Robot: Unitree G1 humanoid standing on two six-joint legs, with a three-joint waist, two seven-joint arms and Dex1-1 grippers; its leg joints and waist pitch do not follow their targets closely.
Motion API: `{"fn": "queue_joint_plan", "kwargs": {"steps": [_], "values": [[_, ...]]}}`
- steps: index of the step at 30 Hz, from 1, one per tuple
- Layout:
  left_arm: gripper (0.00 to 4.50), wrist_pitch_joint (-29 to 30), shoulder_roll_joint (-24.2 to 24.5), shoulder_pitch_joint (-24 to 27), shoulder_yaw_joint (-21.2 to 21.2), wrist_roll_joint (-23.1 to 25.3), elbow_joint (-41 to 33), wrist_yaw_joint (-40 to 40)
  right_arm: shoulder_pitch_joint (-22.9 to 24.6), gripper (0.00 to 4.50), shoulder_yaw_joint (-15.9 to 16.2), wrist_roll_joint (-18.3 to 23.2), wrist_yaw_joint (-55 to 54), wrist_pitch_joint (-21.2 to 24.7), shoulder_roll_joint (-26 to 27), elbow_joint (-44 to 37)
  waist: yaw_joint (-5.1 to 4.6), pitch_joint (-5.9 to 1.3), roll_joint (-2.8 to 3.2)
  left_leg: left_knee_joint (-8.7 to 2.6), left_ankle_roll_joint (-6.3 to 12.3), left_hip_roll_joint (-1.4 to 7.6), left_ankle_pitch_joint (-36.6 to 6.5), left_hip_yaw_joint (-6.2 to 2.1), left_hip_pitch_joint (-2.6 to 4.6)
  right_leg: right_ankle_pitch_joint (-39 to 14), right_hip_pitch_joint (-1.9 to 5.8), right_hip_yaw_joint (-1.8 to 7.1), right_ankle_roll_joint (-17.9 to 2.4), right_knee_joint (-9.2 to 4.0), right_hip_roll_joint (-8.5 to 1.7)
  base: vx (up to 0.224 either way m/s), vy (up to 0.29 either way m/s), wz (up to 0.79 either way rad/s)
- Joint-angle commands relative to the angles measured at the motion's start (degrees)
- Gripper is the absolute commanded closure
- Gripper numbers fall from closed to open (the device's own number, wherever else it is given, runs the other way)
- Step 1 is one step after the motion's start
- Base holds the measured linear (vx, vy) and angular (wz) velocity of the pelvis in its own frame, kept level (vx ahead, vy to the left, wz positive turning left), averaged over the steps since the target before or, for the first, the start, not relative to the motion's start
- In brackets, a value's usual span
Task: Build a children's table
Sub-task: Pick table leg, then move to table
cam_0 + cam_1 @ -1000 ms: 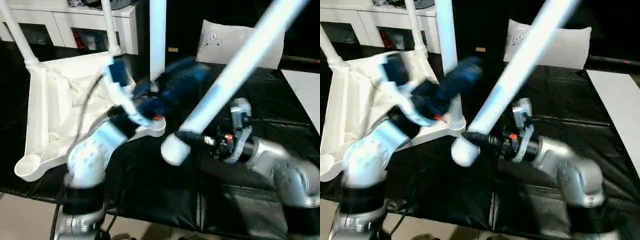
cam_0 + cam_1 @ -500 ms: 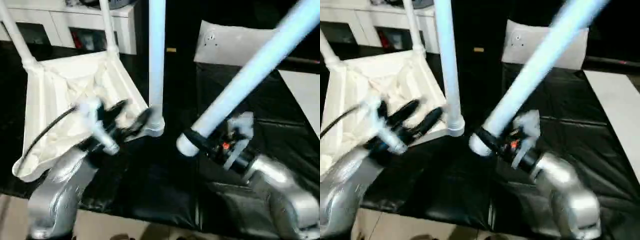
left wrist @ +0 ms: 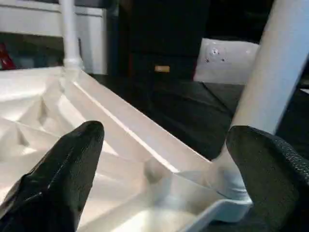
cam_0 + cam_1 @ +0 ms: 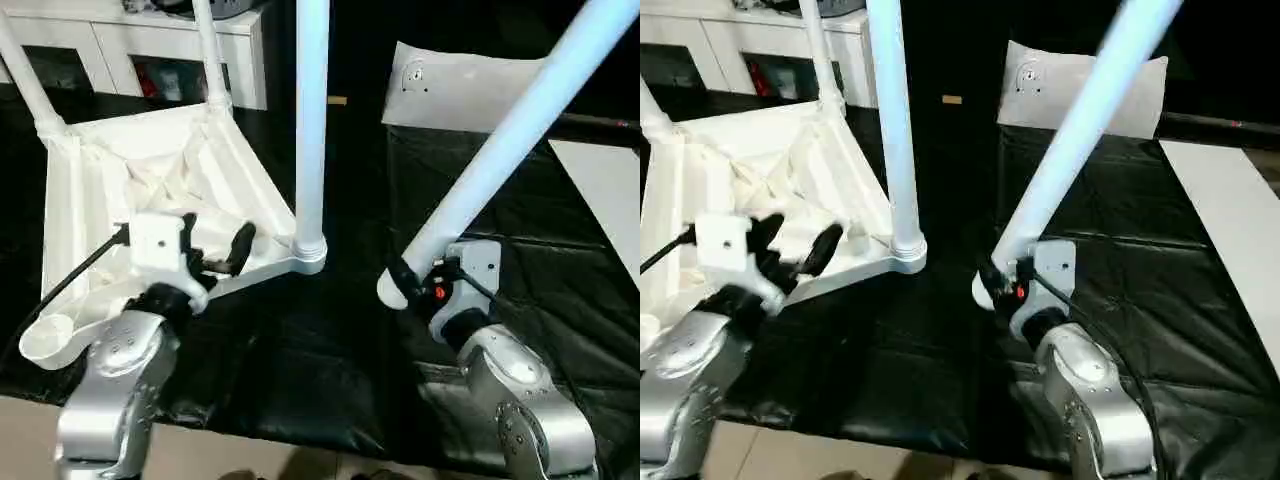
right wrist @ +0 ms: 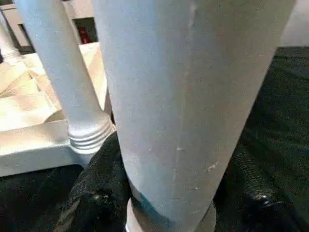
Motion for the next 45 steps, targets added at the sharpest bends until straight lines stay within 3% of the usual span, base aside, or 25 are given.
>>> {"fn": "queue_joint_plan", "kwargs": {"steps": [1, 5, 9, 11, 13, 15, 17, 18, 19, 20, 21, 23, 25, 26, 27, 29, 30, 31, 32, 34, 35, 36, 37, 39, 45], "values": [[0.0, -0.6, 0.6, 0.0, 0.4, 0.5, 0.8, 0.7, 0.0, 2.6, 0.2, 0.0, 1.0, -1.0, 0.2, 0.4, 1.13, -2.97, 0.41, -2.19, 6.24, 5.2, -0.3, -3.38, -1.52, -19.3, 4.29, 7.51, -15.8, -6.77, -12.4, 0.0, 0.088, 0.03], [0.0, -1.0, 0.6, -0.7, 0.6, 0.9, 2.0, 0.4, 0.7, 2.6, -0.1, 1.9, 1.2, -0.4, 1.1, -0.2, -0.34, -3.16, 1.03, -5.0, 11.83, 4.01, 1.5, -0.73, 1.25, -12.1, 2.15, 3.73, -14.8, -4.07, -6.78, -0.012, 0.113, 0.08], [0.0, -1.0, 0.8, -0.9, 0.3, 1.8, 2.8, 0.3, 0.6, 2.6, 0.1, 1.7, 1.4, -0.8, 0.8, 0.2, 0.65, -2.12, 0.6, -3.07, 7.06, 5.19, -9.6, -2.1, 1.29, -25.7, 3.44, 7.06, -11.4, -8.35, -13.83, -0.047, 0.145, 0.05], [0.0, -1.0, 0.6, -0.9, 0.3, 1.3, 2.7, 0.2, 0.8, 2.6, 0.0, 1.9, 1.6, -0.1, 0.8, -0.3, -0.46, -1.6, 1.25, -5.38, 4.1, 5.13, -15.4, -2.32, 1.94, -28.8, 3.18, 4.67, -8.8, -7.81, -10.71, -0.055, 0.16, 0.02], [0.0, -1.0, 0.9, -1.0, -0.1, 1.3, 2.8, -0.2, 0.9, 2.6, -0.4, 2.1, 1.5, -0.1, 1.1, -0.4, -3.84, -2.77, 1.85, -9.23, -7.69, 4.89, -26.3, 3.0, 6.63, -16.2, -1.83, -0.85, -3.1, -0.75, -1.44, -0.048, 0.176, -0.07], [0.0, -1.0, 1.0, -1.0, -0.2, 1.6, 2.8, -0.2, 1.1, 2.6, -0.4, 2.1, 1.8, -0.3, 1.1, -0.6, -2.82, -1.16, 1.24, -14.64, -11.22, 8.45, -36.4, 6.73, 2.25, -11.3, 0.56, -4.22, -2.2, 6.48, -1.29, -0.096, 0.132, -0.41], [0.0, -1.0, 1.0, -1.0, -0.1, 1.5, 2.8, -0.2, 1.2, 2.6, -0.4, 2.1, 2.0, -0.4, 1.0, -0.6, -0.47, -1.3, 0.62, -16.3, -14.24, 9.69, -41.4, 9.68, 2.47, -17.3, 2.2, -4.13, -3.3, 8.94, -2.85, -0.102, 0.075, -0.5], [0.0, -1.1, 0.9, -1.0, -0.1, 1.6, 2.9, -0.2, 1.3, 2.6, -0.2, 1.8, 2.1, -0.7, 0.8, -0.6, 0.82, -2.15, -1.23, -12.73, -14.8, 5.86, -34.5, 7.59, 0.5, -31.9, 4.93, 0.28, -2.3, 4.57, -7.77, -0.063, 0.039, -0.27], [0.0, -1.4, 0.9, -1.1, -0.1, 1.8, 3.2, -0.4, 1.4, 2.6, -0.1, 1.7, 2.1, -1.0, 0.7, -0.4, 1.88, -3.38, -1.26, 7.43, -6.16, 2.42, -10.8, -2.41, 1.47, -46.7, 0.11, 10.29, -1.4, -7.6, -22.23, -0.063, 0.039, -0.27], [0.0, -1.4, 0.9, -1.1, -0.1, 1.8, 3.2, -0.4, 1.4, 2.6, -0.1, 1.7, 2.1, -1.0, 0.7, -0.4, -0.37, -3.23, -0.84, 10.32, -3.61, 0.65, -4.9, -6.38, -2.61, -45.3, 2.73, 10.61, -2.2, -7.17, -21.65, -0.034, 0.077, -0.44], [0.0, -1.5, 0.9, -1.1, -0.1, 1.9, 3.3, -0.5, 1.4, 2.6, -0.1, 1.8, 2.1, -1.0, 0.6, -0.4, 0.17, -2.55, -0.28, 10.59, -6.93, -1.28, 0.2, -7.51, -4.83, -44.7, 4.79, 3.48, 0.3, -6.69, -17.37, -0.009, 0.118, -0.53], [0.0, -1.3, 1.1, -1.5, -0.3, 2.0, 3.1, -0.6, 1.2, 2.6, 0.0, 1.9, 2.1, -0.8, 0.7, -0.1, 0.17, -1.8, -0.46, 3.48, -3.78, 0.97, -2.7, -6.41, -2.38, -36.9, 3.58, 0.89, -7.2, -6.03, -12.77, -0.027, 0.141, -0.26], [0.0, -1.2, 1.1, -1.6, -0.4, 2.0, 3.1, -0.6, 1.1, 2.6, 0.1, 1.7, 2.2, -0.7, 0.6, 0.0, -3.76, -3.09, 2.82, -5.21, 6.18, 3.23, -5.5, -7.69, 1.65, -17.9, 1.16, -2.08, -8.3, 1.47, -2.5, -0.029, 0.14, 0.14], [0.0, -1.1, 1.2, -1.5, -0.4, 1.9, 2.8, -0.6, 1.0, 2.6, 0.3, 1.7, 2.3, -0.6, 0.5, 0.0, -4.41, -2.74, 3.53, -6.31, 8.84, 3.01, -7.0, -7.91, 2.19, -14.0, 0.95, -2.53, -7.5, 2.75, -1.56, -0.031, 0.117, 0.05], [0.0, -1.0, 1.3, -1.2, -0.4, 1.8, 2.5, -0.6, 1.0, 2.6, 0.4, 1.7, 2.2, -0.4, 0.4, -0.1, -5.22, -2.75, 3.27, -6.85, 13.71, 3.05, -6.6, -7.91, 3.5, -8.4, -0.28, -2.51, -6.7, 3.77, -0.89, -0.037, 0.131, 0.08], [0.0, -1.1, 1.2, -1.0, -0.5, 1.9, 2.4, -0.7, 0.9, 2.6, 0.4, 1.8, 2.3, -0.3, 0.4, -0.2, -5.81, -1.54, 1.51, -9.16, 9.77, 4.51, -17.1, -2.47, 2.5, -8.3, -0.04, -1.73, -5.5, 2.42, -2.13, -0.029, 0.11, 0.02], [0.0, -1.2, 1.3, -0.8, -0.8, 2.2, 2.3, -0.8, 0.9, 2.6, 0.3, 1.8, 2.4, -0.3, 0.3, -0.1, -5.34, -1.55, 0.41, -7.93, 1.72, 3.18, -28.0, 1.63, 4.56, -18.2, -1.18, 0.8, -5.3, -1.78, -3.39, 0.006, 0.046, -0.35], [0.0, -1.2, 1.3, -0.7, -0.9, 2.3, 2.3, -0.9, 0.8, 2.6, 0.3, 1.7, 2.6, -0.5, 0.3, 0.0, -4.98, -1.45, -0.38, -2.84, -2.4, 1.55, -34.7, 2.29, 7.87, -37.4, -3.73, 3.32, -2.7, -7.14, -5.88, 0.006, 0.046, -0.35], [0.0, -1.2, 1.3, -0.7, -0.9, 2.3, 2.3, -0.9, 0.8, 2.6, 0.3, 1.7, 2.6, -0.5, 0.3, 0.0, -4.48, -1.53, -0.5, -1.47, -2.34, 1.92, -33.6, 2.07, 8.07, -41.6, -3.71, 5.6, -1.6, -8.46, -7.56, 0.007, 0.097, -0.57], [0.0, -1.0, 1.0, -0.6, -1.3, 2.2, 2.2, -0.7, 0.5, 2.6, 0.2, 1.7, 3.4, -1.6, -0.1, 0.3, -2.71, -2.4, -0.94, -3.76, 5.87, 3.48, -12.3, -2.63, -2.21, -35.6, 5.82, 8.69, -1.3, -7.36, -13.3, 0.042, 0.153, -0.58], [0.0, -1.0, 1.0, -0.6, -1.3, 2.2, 2.2, -0.7, 0.5, 2.6, 0.2, 1.7, 3.4, -1.6, -0.1, 0.3, -2.26, -2.8, -0.26, -3.1, 6.27, 4.05, -9.3, -3.16, -1.23, -32.7, 4.76, 8.79, -3.5, -7.77, -14.21, 0.045, 0.151, -0.3], [0.0, -0.3, 0.8, -0.6, -1.4, 1.7, 1.9, -0.6, 0.0, 2.6, 0.4, 2.2, 4.6, -2.0, -0.5, -0.1, -3.38, -2.64, 0.4, -4.54, 6.75, 4.26, -8.6, -3.81, -1.06, -25.3, 3.96, 7.27, -7.9, -6.88, -11.98, 0.003, 0.136, -0.02], [0.0, 0.2, 0.5, -0.7, -1.4, 1.2, 1.7, -0.5, -0.3, 2.6, 0.4, 2.9, 5.4, -1.8, -0.7, -0.5, -4.7, -2.67, 1.15, -7.31, 6.2, 3.62, -10.8, -2.08, 1.5, -18.6, 1.57, 3.94, -9.3, -4.94, -5.72, 0.003, 0.136, -0.02], [0.0, 0.8, 0.5, -1.1, -1.4, 1.1, 1.3, -0.5, -0.7, 2.6, 0.6, 3.8, 6.9, -2.0, -1.4, -1.0, -6.25, -2.73, 1.25, -8.58, 5.16, 3.52, -9.4, -1.99, 2.53, -5.0, 0.55, 1.45, -8.9, -2.0, -1.99, 0.018, 0.125, 0.06], [0.0, 7.1, 2.9, -7.5, -2.5, -2.2, -0.4, -4.1, -4.5, 2.6, 4.6, 6.9, 18.8, 0.8, -7.3, -1.4, -5.35, -2.43, 0.03, -8.52, -6.88, 2.83, -22.6, -2.0, 2.31, -11.5, 0.52, 3.49, -1.9, -3.75, -4.15, -0.001, 0.032, 0.03]]}}
